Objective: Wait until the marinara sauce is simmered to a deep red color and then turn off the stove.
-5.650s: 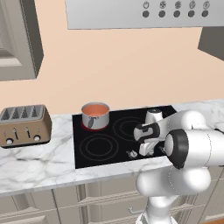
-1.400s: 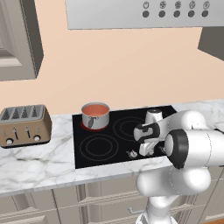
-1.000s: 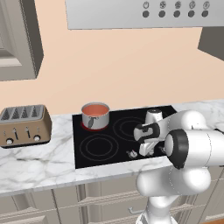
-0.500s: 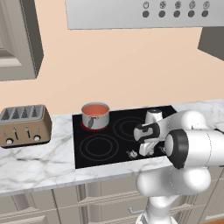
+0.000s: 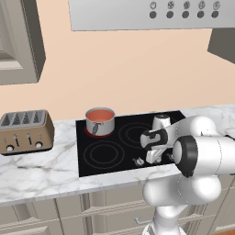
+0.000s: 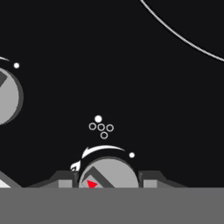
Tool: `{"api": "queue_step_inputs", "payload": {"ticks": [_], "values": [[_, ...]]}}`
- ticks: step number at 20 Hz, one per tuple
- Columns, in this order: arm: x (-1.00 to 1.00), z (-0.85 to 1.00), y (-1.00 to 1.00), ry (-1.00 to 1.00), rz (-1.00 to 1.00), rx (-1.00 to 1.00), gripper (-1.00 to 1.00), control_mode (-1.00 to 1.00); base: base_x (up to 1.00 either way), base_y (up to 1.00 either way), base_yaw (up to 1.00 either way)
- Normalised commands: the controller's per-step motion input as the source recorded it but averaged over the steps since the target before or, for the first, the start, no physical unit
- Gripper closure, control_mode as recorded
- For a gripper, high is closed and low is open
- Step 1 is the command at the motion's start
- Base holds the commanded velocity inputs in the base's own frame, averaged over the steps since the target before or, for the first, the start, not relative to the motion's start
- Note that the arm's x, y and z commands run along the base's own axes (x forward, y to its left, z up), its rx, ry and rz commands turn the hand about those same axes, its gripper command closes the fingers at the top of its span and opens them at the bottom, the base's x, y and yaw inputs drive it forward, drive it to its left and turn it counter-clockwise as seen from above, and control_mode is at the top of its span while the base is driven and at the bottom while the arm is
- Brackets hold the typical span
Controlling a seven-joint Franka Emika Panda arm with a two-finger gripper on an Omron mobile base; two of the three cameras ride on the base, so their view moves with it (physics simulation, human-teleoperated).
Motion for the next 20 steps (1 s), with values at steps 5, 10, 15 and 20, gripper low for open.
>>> {"api": "queue_step_inputs", "payload": {"ticks": [5,10,15,20], "values": [[0.0,0.0,0.0,0.0,0.0,0.0,1.0,-1.0,0.0,0.0,0.0],[0.0,0.0,0.0,0.0,0.0,0.0,1.0,-1.0,0.0,0.0,0.0],[0.0,0.0,0.0,0.0,0.0,0.0,1.0,-1.0,0.0,0.0,0.0],[0.0,0.0,0.0,0.0,0.0,0.0,1.0,-1.0,0.0,0.0,0.0]]}}
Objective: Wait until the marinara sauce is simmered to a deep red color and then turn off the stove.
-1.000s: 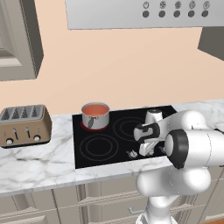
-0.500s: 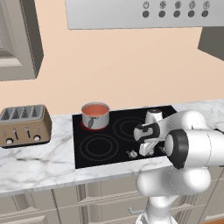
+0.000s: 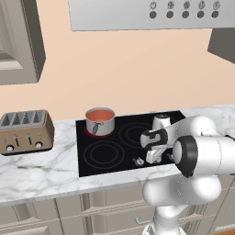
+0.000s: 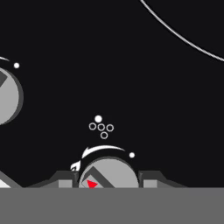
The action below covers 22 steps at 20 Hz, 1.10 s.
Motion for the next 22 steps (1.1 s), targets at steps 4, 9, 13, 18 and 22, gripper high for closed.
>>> {"api": "queue_step_inputs", "payload": {"ticks": [4,9,13,18,22], "values": [[0.0,0.0,0.0,0.0,0.0,0.0,1.0,-1.0,0.0,0.0,0.0],[0.0,0.0,0.0,0.0,0.0,0.0,1.0,-1.0,0.0,0.0,0.0],[0.0,0.0,0.0,0.0,0.0,0.0,1.0,-1.0,0.0,0.0,0.0],[0.0,0.0,0.0,0.0,0.0,0.0,1.0,-1.0,0.0,0.0,0.0],[0.0,0.0,0.0,0.0,0.0,0.0,1.0,-1.0,0.0,0.0,0.0]]}}
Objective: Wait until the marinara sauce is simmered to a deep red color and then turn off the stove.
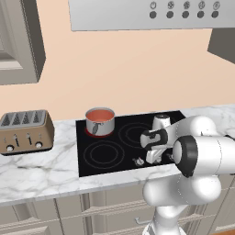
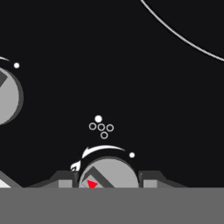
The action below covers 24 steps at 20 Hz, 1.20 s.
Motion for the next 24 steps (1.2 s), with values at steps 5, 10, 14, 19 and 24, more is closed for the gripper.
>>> {"api": "queue_step_inputs", "payload": {"ticks": [5,10,14,19,24], "values": [[0.0,0.0,0.0,0.0,0.0,0.0,1.0,-1.0,0.0,0.0,0.0],[0.0,0.0,0.0,0.0,0.0,0.0,1.0,-1.0,0.0,0.0,0.0],[0.0,0.0,0.0,0.0,0.0,0.0,1.0,-1.0,0.0,0.0,0.0],[0.0,0.0,0.0,0.0,0.0,0.0,1.0,-1.0,0.0,0.0,0.0],[0.0,0.0,0.0,0.0,0.0,0.0,1.0,-1.0,0.0,0.0,0.0]]}}
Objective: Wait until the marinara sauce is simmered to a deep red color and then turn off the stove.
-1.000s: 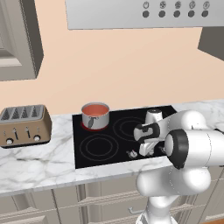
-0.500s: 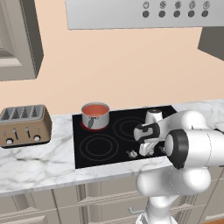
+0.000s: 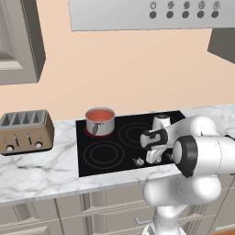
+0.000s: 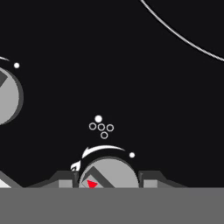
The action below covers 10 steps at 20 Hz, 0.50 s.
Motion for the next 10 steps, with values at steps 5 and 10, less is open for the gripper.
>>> {"api": "queue_step_inputs", "payload": {"ticks": [5,10], "values": [[0.0,0.0,0.0,0.0,0.0,0.0,1.0,-1.0,0.0,0.0,0.0],[0.0,0.0,0.0,0.0,0.0,0.0,1.0,-1.0,0.0,0.0,0.0]]}}
